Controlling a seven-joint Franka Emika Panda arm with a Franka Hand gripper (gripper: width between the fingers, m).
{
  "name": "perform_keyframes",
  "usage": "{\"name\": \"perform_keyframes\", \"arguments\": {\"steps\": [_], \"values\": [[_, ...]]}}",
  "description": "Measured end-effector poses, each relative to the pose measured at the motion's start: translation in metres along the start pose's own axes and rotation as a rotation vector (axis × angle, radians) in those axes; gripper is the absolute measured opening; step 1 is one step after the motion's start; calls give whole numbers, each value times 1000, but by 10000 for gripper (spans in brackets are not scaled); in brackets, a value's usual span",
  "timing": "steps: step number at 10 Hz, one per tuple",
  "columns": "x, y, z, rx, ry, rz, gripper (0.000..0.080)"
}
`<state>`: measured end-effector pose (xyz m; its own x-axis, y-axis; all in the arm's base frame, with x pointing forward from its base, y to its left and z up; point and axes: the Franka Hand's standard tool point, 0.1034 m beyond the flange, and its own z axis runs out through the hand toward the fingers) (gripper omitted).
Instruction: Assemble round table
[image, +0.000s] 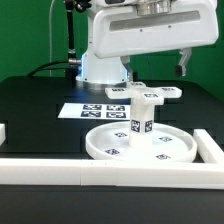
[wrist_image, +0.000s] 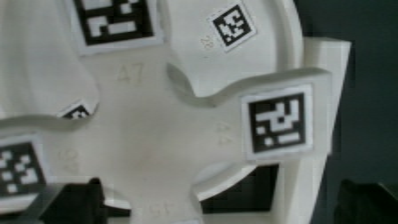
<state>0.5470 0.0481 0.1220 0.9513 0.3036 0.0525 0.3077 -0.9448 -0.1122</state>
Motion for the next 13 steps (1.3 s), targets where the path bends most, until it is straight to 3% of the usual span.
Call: {"name": "perform_keyframes", "arguments": {"steps": [2, 6, 8, 13], "values": [[-1, -1, 3, -26, -43, -232, 649], [-4, 3, 4, -30, -67, -424, 649], [-7, 4, 6, -46, -95, -633, 649], [-7, 10, 11, -51, -108, -648, 649]]}}
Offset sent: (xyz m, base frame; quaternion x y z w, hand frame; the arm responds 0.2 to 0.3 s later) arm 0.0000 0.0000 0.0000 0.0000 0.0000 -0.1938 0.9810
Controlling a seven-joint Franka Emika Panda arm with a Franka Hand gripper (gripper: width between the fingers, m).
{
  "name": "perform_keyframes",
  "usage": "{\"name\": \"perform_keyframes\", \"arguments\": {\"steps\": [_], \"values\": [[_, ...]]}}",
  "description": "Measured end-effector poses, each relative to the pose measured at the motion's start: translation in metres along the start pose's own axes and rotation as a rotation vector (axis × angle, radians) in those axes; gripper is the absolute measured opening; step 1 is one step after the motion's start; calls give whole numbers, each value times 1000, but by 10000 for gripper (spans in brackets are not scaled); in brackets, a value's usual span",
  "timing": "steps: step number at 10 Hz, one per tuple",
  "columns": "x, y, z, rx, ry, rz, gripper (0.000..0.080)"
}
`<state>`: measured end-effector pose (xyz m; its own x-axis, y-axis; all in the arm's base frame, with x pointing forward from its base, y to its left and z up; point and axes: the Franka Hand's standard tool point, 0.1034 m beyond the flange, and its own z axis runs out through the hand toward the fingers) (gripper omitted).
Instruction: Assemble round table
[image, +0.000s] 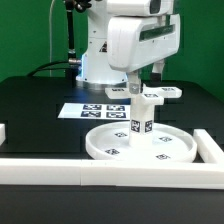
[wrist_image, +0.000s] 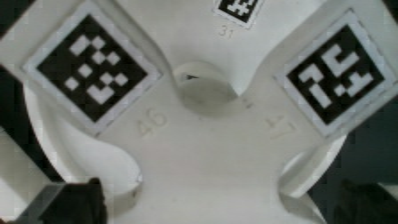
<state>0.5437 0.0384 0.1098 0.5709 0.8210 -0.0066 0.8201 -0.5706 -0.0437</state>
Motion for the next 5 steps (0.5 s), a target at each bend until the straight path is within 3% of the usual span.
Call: {"name": "perform_keyframes", "arguments": {"steps": [5], "values": [[-4, 5, 2, -1, -3, 33, 649]]}}
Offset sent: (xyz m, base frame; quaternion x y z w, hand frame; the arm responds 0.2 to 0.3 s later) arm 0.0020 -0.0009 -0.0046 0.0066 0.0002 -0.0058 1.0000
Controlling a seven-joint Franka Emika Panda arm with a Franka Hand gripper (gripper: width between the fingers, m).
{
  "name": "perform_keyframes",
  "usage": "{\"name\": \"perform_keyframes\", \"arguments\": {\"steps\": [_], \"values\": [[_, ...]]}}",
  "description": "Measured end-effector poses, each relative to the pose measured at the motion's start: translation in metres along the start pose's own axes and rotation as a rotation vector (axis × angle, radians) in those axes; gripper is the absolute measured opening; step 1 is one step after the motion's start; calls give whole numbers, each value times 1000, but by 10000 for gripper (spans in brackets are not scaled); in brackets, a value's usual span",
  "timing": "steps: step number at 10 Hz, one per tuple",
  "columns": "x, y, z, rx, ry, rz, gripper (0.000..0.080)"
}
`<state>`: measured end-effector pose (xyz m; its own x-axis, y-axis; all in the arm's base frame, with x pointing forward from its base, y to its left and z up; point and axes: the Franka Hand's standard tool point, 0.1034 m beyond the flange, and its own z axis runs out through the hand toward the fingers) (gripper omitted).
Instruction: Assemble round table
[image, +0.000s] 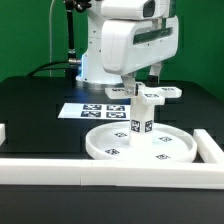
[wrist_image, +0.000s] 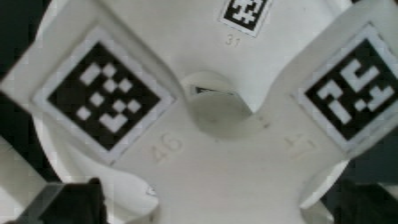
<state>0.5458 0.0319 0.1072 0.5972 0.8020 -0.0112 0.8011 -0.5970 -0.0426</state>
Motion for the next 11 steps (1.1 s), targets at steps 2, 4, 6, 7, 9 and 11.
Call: {"name": "perform_keyframes", "arguments": {"steps": [2, 4, 6, 7, 9, 11], "values": [[-1, 3, -6, -11, 13, 52, 649], [-6, 2, -3, -5, 8, 90, 649], [-6, 0, -1, -6, 4, 84, 649], [-4, -2, 0, -5, 0, 74, 649], [1, -4, 0, -17, -29, 11, 649], [1, -2, 0, -14, -39, 5, 649]]}}
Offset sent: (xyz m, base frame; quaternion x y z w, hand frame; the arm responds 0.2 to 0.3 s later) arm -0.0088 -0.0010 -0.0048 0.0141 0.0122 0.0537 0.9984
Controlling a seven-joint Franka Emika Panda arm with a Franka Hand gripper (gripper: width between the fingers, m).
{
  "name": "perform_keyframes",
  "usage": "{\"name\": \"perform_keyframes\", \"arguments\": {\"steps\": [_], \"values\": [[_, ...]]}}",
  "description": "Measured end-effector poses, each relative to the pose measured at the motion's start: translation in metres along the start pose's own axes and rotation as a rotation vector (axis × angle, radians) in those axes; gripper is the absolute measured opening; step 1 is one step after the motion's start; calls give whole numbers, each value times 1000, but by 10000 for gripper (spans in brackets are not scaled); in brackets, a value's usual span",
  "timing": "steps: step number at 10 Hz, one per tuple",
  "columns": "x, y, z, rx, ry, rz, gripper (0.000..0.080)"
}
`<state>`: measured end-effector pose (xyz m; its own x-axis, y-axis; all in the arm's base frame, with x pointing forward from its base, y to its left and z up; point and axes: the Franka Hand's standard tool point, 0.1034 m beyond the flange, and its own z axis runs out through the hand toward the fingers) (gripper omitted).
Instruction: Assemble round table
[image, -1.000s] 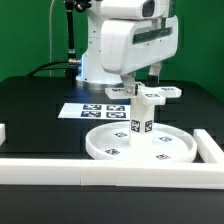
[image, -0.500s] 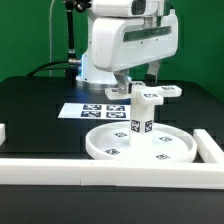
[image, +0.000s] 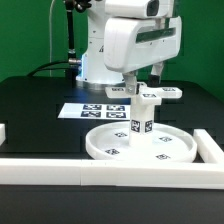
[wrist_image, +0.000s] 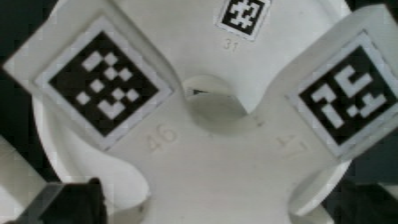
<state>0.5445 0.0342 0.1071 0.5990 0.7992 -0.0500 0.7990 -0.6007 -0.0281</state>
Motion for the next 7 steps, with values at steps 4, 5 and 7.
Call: {"name": "perform_keyframes", "arguments": {"steps": [4, 5, 7], "values": [[-1, 0, 4, 1, -4, 20, 649], [-1, 0, 4, 1, -4, 21, 619], [-2, 1, 4, 0, -3, 22, 438]]}}
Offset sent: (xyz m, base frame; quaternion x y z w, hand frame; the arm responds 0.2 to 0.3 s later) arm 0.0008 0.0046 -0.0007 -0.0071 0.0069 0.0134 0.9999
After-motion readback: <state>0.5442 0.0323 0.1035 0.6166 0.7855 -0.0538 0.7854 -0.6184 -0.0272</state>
